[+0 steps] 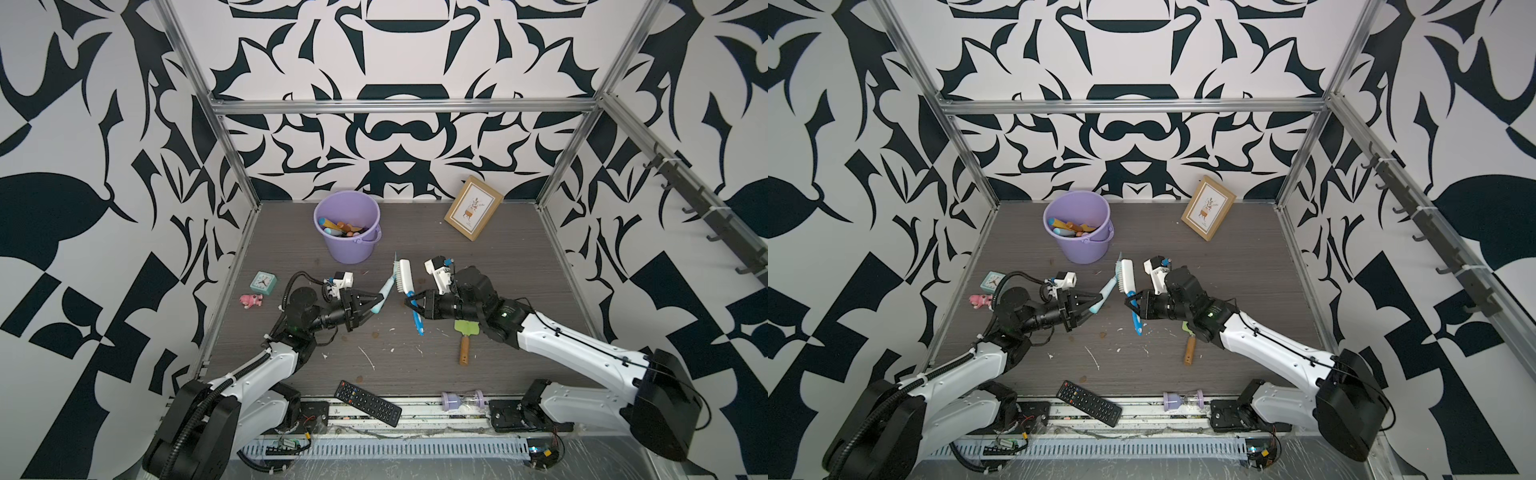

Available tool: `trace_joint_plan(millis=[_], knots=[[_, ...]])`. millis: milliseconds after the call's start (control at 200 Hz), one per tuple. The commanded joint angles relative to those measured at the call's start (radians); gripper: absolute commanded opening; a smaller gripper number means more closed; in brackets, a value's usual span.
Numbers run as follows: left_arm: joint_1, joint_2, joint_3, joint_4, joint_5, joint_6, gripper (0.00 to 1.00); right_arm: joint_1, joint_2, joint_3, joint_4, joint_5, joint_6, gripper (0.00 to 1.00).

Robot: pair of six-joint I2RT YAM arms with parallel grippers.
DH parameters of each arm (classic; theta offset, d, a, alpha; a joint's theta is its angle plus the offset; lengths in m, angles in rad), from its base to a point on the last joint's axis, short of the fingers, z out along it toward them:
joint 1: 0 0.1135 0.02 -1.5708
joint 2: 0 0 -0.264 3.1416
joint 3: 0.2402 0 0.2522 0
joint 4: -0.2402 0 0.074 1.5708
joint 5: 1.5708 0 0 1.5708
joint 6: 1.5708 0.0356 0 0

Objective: Brush the soil off the hand trowel and place it into the bucket
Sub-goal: Brush off the soil from the hand trowel.

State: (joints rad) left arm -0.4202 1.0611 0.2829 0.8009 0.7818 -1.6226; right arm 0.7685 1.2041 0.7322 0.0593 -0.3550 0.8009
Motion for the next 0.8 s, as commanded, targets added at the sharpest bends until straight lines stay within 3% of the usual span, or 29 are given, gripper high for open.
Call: trace_joint_plan(millis=[0, 140, 240, 280, 335, 415, 495, 585, 795], knots=[[0.003, -0.036, 0.038, 0.018, 0.016, 0.014, 0.0, 0.001, 0.02, -0.043, 0.102, -0.02, -0.004, 0.0], [0.003, -0.072, 0.055, -0.074, 0.016, 0.058, 0.0, -0.016, -0.001, -0.091, 0.11, -0.026, 0.014, 0.0], [0.002, -0.099, 0.122, -0.255, 0.042, 0.157, 0.0, -0.038, -0.049, -0.069, 0.015, -0.016, -0.024, 0.0], [0.002, -0.115, 0.181, -0.413, 0.051, 0.247, 0.0, -0.054, -0.069, -0.061, -0.032, -0.011, -0.043, 0.0], [0.003, -0.142, 0.308, -0.777, 0.014, 0.428, 0.0, -0.088, -0.1, -0.052, -0.093, -0.01, -0.066, 0.0], [0.0, -0.133, 0.567, -1.313, -0.183, 0.75, 0.0, -0.156, -0.145, -0.06, -0.132, -0.042, -0.077, 0.0], [-0.001, -0.106, 0.761, -1.577, -0.358, 0.932, 0.0, -0.194, -0.174, -0.056, -0.161, -0.052, -0.089, 0.0], [0.0, -0.108, 0.875, -1.651, -0.542, 1.001, 0.0, -0.213, -0.191, -0.041, -0.183, -0.051, -0.1, 0.0], [0.0, 0.065, 1.155, -1.735, -0.739, 1.263, 0.0, -0.213, -0.176, -0.015, -0.166, -0.066, -0.102, 0.0]])
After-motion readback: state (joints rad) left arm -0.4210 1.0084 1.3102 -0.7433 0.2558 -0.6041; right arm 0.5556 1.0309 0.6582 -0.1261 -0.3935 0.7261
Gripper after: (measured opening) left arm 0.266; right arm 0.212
